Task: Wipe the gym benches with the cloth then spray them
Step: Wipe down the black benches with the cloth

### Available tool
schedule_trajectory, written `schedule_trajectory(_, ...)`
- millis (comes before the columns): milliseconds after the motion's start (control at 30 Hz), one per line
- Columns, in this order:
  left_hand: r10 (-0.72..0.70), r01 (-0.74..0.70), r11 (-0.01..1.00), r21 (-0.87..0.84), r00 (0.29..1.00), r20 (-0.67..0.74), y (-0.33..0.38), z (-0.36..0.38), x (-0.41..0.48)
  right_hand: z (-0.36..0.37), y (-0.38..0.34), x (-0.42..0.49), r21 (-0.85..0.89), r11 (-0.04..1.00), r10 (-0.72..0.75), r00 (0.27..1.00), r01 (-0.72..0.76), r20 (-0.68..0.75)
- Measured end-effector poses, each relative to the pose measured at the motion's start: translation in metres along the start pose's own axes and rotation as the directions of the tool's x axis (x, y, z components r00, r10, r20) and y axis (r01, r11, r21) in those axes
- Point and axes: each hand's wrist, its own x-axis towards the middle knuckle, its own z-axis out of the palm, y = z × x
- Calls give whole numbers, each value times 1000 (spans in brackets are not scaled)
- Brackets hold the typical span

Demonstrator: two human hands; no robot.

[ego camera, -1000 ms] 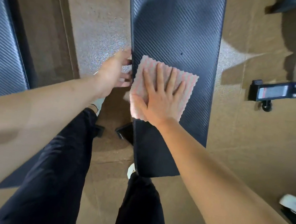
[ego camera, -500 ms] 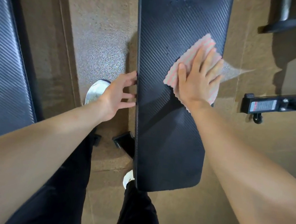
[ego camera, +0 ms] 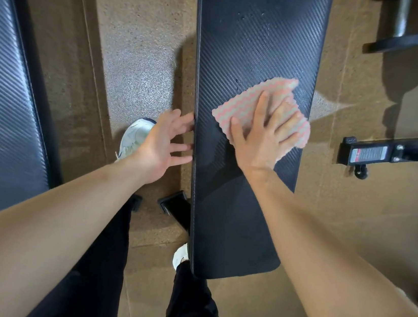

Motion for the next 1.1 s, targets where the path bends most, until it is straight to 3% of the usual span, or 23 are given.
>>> schedule_trajectory(100,-20,20,1000,-14,1000,-2,2,-2,1,-2,-43,9,60,997,-46,998,48,-37)
schedule_trajectory(267,-76,73,995,64,996,40,19,-10,1,-11,-67,20,-154,899,-419,908,410,-31)
schedule_trajectory(367,-115,105,987,124,991,70,29,-14,1,-26,-48,48,-221,837,-517,856,501,-15)
schedule_trajectory(433,-131,115,978,175,988,80,36,-16,-1,-37,-33,75,-179,898,-411,912,401,-19)
schedule_trajectory(500,-124,100,960,263,989,76,49,-16,-3,-46,-28,99,-55,988,-146,988,143,-58)
schedule_trajectory(600,-38,39,940,339,999,-9,83,-11,3,-55,-42,117,110,984,150,987,-142,-64)
schedule_trajectory(667,55,-27,940,341,996,-72,112,-6,13,-62,-64,117,197,964,182,983,-177,-7)
schedule_trajectory(700,125,-87,933,349,988,-87,126,-5,21,-65,-75,114,200,972,128,992,-127,8)
schedule_trajectory(767,299,-245,861,446,953,-53,149,-6,35,-68,-91,104,131,990,-58,998,59,-7)
schedule_trajectory(900,530,-438,522,732,839,124,190,-6,54,-67,-72,98,50,961,-275,959,272,62)
schedule_trajectory(1000,547,-463,347,816,806,226,215,1,59,-69,-42,99,157,964,-235,966,217,108)
schedule_trajectory(1100,532,-448,237,862,803,270,220,6,63,-66,-36,99,226,967,-146,984,120,106)
